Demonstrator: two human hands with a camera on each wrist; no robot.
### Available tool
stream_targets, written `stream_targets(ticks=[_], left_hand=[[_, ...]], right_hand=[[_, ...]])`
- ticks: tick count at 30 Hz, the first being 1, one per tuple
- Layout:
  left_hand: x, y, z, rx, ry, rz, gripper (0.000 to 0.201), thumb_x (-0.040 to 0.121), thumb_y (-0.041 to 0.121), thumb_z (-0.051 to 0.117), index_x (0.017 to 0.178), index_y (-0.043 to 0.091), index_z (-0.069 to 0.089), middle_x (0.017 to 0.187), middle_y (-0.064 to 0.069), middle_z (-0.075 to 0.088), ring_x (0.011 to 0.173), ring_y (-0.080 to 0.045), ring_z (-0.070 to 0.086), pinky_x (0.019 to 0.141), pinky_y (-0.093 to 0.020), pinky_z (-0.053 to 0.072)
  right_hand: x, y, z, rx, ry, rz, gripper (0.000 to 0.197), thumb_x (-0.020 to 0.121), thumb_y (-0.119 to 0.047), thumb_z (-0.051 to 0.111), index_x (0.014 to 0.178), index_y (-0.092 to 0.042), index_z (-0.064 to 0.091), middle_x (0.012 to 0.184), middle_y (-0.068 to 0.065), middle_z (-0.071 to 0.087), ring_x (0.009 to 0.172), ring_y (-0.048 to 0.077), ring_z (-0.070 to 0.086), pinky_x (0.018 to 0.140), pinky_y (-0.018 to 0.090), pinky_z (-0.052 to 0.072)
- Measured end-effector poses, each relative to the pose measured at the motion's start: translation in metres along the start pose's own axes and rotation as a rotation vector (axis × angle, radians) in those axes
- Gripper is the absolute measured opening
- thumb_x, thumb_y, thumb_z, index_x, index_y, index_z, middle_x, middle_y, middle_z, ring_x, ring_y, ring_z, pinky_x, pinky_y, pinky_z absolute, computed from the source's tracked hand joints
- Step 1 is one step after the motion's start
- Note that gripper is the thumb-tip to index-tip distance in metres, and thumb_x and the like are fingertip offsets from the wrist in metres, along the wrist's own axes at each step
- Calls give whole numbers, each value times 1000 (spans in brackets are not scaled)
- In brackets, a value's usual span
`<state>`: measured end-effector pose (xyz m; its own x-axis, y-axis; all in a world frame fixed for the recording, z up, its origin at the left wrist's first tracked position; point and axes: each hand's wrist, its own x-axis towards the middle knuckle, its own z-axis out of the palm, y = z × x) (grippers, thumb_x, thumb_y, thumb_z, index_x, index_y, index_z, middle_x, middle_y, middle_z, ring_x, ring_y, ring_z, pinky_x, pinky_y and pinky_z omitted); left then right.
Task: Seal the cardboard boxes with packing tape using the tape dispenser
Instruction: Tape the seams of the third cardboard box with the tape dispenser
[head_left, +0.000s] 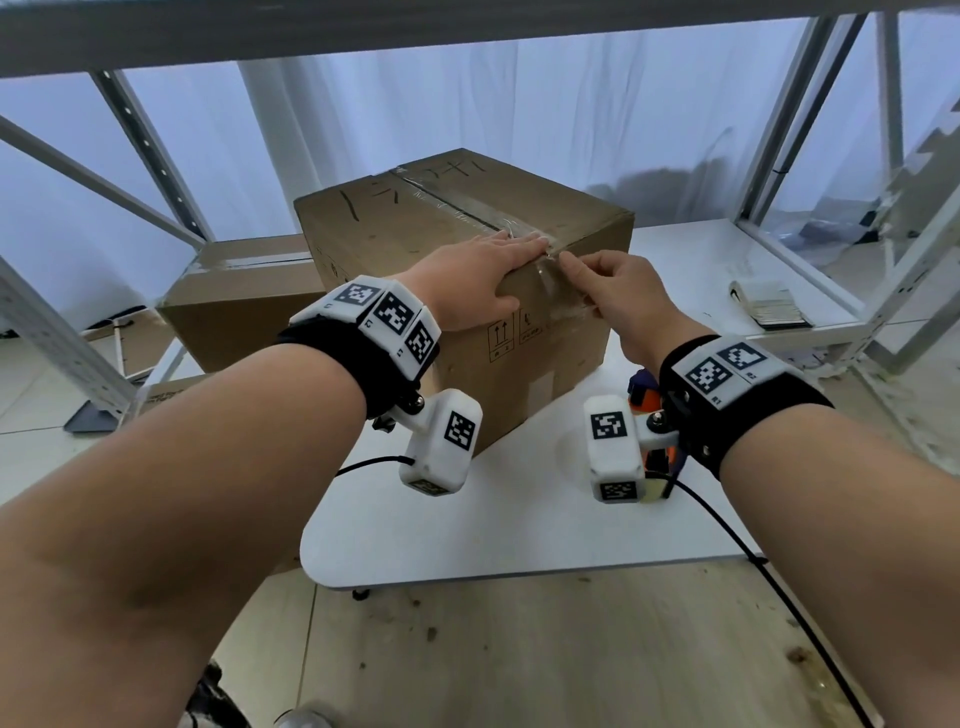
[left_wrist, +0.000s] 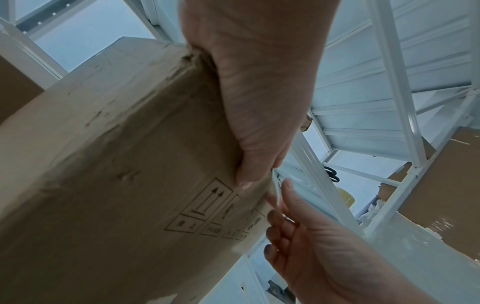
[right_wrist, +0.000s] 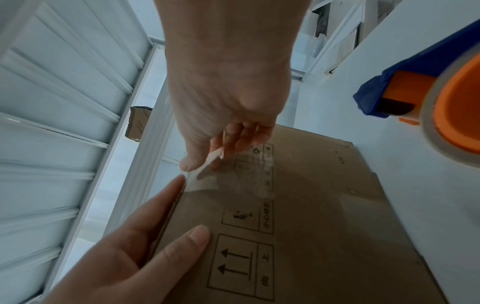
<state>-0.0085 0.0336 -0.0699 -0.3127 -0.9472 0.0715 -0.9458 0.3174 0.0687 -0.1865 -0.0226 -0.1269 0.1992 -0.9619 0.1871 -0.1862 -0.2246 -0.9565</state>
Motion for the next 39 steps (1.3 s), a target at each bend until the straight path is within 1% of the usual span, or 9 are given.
stream_targets(ticks=[2, 4, 9, 14, 20, 24, 28, 35, 39], left_hand=[[0, 0, 0, 4, -1, -5, 70, 93, 26, 51, 151, 31, 13, 157, 8, 20, 145, -10, 13, 113, -31, 21], [0, 0, 0, 5, -9, -3, 70, 93, 26, 50, 151, 31, 12, 158, 10, 18, 145, -11, 12, 114, -32, 19], [2, 1, -1, 5, -21, -12, 69, 94, 26, 50, 152, 30, 12, 158, 9, 17, 145, -10, 12, 114, -31, 18], [2, 1, -1, -2, -17, -10, 70, 93, 24, 50, 152, 30, 13, 158, 10, 18, 145, -10, 12, 113, -31, 20], [3, 1, -1, -5, -18, -7, 70, 93, 24, 50, 152, 29, 13, 158, 13, 15, 145, -9, 11, 113, -31, 21], [2, 1, -1, -7, -21, -3, 69, 93, 24, 49, 152, 30, 12, 158, 13, 14, 146, -10, 11, 113, -31, 20], [3, 0, -1, -12, -21, -2, 70, 93, 24, 50, 151, 31, 11, 158, 13, 13, 146, -10, 10, 114, -31, 19], [2, 0, -2, -12, -29, 6, 70, 94, 23, 49, 151, 31, 11, 158, 14, 14, 145, -10, 11, 114, -32, 20], [0, 3, -6, -16, -33, -3, 66, 94, 26, 48, 151, 31, 16, 157, 12, 18, 144, -11, 17, 112, -31, 21]], right_hand=[[3, 0, 1, -71, -34, 19, 36, 85, -40, 69, 61, -14, 62, 54, -11, 55, 55, 4, 48, 61, 21, 38], [5, 1, 1, -78, -36, 67, 45, 81, -43, 72, 50, -16, 54, 47, -8, 50, 52, 9, 46, 59, 25, 38], [-2, 3, 0, -33, -54, 67, 39, 86, -33, 69, 58, -9, 58, 56, 2, 56, 48, 8, 49, 49, 15, 43], [5, 15, 15, -56, 32, 39, 41, 84, -38, 71, 52, -14, 60, 55, 3, 59, 56, 17, 53, 68, 35, 48], [4, 30, 26, -45, 162, 35, 45, 82, -41, 71, 49, -15, 57, 50, 0, 56, 54, 16, 51, 71, 39, 48], [0, 40, 28, -121, 144, 6, 39, 85, -37, 69, 59, -11, 58, 58, 0, 57, 60, 15, 51, 72, 34, 47], [1, 47, 25, -232, 110, -53, 35, 87, -36, 67, 74, -4, 58, 69, 6, 56, 65, 17, 48, 63, 27, 39], [-1, 52, 17, -384, 21, -36, 36, 80, -36, 73, 68, -18, 45, 68, -4, 47, 63, 10, 40, 58, 22, 33], [15, 15, 2, -393, 137, -173, 33, 84, -39, 69, 76, -15, 50, 66, -7, 45, 59, 4, 39, 53, 10, 32]])
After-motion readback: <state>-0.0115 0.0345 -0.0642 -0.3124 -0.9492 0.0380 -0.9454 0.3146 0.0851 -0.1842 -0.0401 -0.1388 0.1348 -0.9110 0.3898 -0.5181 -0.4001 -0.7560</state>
